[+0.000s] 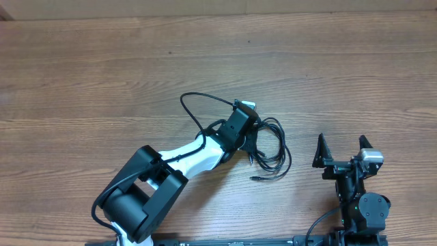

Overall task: Untangle cables
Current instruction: 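Reach the left gripper forward and grasp the black cable bundle, then lift the bundle with the left gripper and raise the right gripper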

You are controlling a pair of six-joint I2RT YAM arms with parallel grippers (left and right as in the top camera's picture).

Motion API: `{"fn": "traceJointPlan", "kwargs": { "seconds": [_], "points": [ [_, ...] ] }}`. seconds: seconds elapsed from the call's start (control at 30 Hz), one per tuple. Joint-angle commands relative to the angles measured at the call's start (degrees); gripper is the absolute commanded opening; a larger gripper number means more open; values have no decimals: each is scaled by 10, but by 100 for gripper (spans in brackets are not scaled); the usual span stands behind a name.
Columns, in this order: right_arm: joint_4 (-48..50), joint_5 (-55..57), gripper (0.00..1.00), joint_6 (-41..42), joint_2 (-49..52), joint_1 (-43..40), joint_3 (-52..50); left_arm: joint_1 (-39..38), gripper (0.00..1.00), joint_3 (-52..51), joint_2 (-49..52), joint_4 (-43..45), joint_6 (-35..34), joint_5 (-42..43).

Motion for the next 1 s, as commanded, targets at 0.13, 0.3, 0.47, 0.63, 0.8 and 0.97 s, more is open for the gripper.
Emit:
{"fn": "traceJointPlan", "kwargs": {
  "seconds": [0.13, 0.3, 0.47, 0.63, 0.8, 0.97],
  "points": [
    [3, -3, 100, -1, -3, -1, -6, -3, 20, 10, 12, 6, 1, -8],
    [3, -3, 100, -1, -3, -1, -6, -2, 4, 10, 12, -2, 0, -34],
    [3, -3, 100, -1, -3, -1, -6, 11, 4, 13, -2, -11, -4, -79],
    [3, -3, 100, -1, -3, -1, -6, 42, 4, 23, -83, -68, -4, -84],
    [3, -3, 100, -1, -3, -1, -6, 70, 4, 23, -228, -173, -4, -83],
    [3, -3, 100, -1, -3, -1, -6, 71, 4, 23, -304, -251, -4, -85]
  ]
}}
